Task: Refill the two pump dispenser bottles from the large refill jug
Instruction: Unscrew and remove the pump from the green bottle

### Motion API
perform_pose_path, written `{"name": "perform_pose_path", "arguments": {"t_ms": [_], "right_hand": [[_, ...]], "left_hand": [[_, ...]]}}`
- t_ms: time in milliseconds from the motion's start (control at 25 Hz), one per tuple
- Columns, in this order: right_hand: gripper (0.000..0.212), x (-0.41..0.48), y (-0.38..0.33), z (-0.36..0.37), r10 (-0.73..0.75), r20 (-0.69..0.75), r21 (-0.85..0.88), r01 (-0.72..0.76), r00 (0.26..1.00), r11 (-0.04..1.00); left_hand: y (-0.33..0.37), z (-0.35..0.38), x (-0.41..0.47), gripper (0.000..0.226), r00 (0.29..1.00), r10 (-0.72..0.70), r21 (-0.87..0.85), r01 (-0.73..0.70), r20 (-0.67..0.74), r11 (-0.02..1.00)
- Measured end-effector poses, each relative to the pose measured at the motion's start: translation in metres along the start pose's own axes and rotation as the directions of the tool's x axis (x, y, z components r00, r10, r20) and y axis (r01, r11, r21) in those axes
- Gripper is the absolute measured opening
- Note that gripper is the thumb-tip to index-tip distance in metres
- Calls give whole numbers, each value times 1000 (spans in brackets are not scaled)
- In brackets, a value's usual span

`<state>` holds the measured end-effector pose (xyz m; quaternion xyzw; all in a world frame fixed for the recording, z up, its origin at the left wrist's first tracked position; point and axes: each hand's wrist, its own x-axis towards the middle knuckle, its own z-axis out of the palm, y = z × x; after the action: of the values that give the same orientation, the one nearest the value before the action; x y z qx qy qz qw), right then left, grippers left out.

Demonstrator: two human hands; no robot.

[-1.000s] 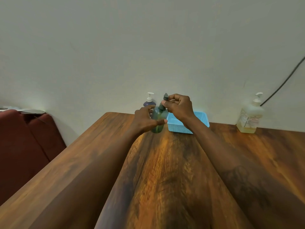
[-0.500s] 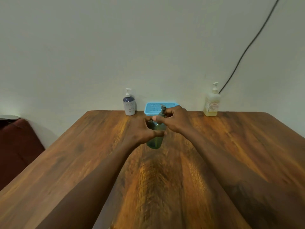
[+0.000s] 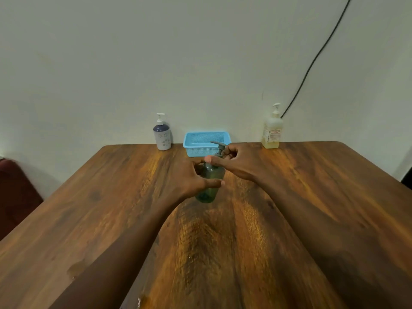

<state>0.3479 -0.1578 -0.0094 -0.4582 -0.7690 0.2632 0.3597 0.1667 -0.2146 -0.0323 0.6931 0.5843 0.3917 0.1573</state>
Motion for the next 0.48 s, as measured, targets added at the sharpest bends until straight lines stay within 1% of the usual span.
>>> {"name": "perform_pose_path", "arguments": {"t_ms": [40, 80, 160, 200, 240, 280, 320, 360, 440, 480], "right_hand": [[46, -2, -1, 1, -20, -11, -24, 20, 1000, 1000], [41, -4, -2, 0, -30, 25, -21, 31, 999, 999], [36, -7, -1, -4, -22, 173, 113, 3, 985, 994], [43, -9, -1, -6, -2, 244, 196, -48, 970, 979], [55, -11, 0, -7, 14, 301, 259, -96, 954, 961], [65, -13, 0, -7, 16, 333, 287, -118, 943, 951], [70, -14, 0, -6, 14, 332, 274, -111, 943, 955], [68, -16, -1, -3, 10, 287, 221, -76, 958, 972], [54, -18, 0, 5, -34, 100, 63, 27, 994, 998], [45, -19, 1, 8, -69, 26, 4, 69, 997, 998]], "left_hand": [[-1, 1, -1, 83, 1000, 14, 25, -14, 0, 1000], [-2, 2, -3, 80, 1000, 22, 39, -22, 4, 999], [-3, 1, -8, 75, 999, 14, 31, -15, 29, 999], [-4, 0, -10, 74, 999, 2, 24, -3, 42, 1000], [-5, -1, -11, 75, 999, -9, 22, 8, 52, 1000], [-5, -2, -12, 75, 998, -14, 25, 12, 57, 1000], [-6, -2, -13, 75, 998, -12, 22, 11, 61, 1000], [-6, -1, -14, 74, 998, -9, 20, 8, 64, 1000], [-8, 0, -18, 72, 997, -25, 34, 23, 70, 999], [-10, -1, -20, 72, 996, -35, 41, 32, 79, 999]]}}
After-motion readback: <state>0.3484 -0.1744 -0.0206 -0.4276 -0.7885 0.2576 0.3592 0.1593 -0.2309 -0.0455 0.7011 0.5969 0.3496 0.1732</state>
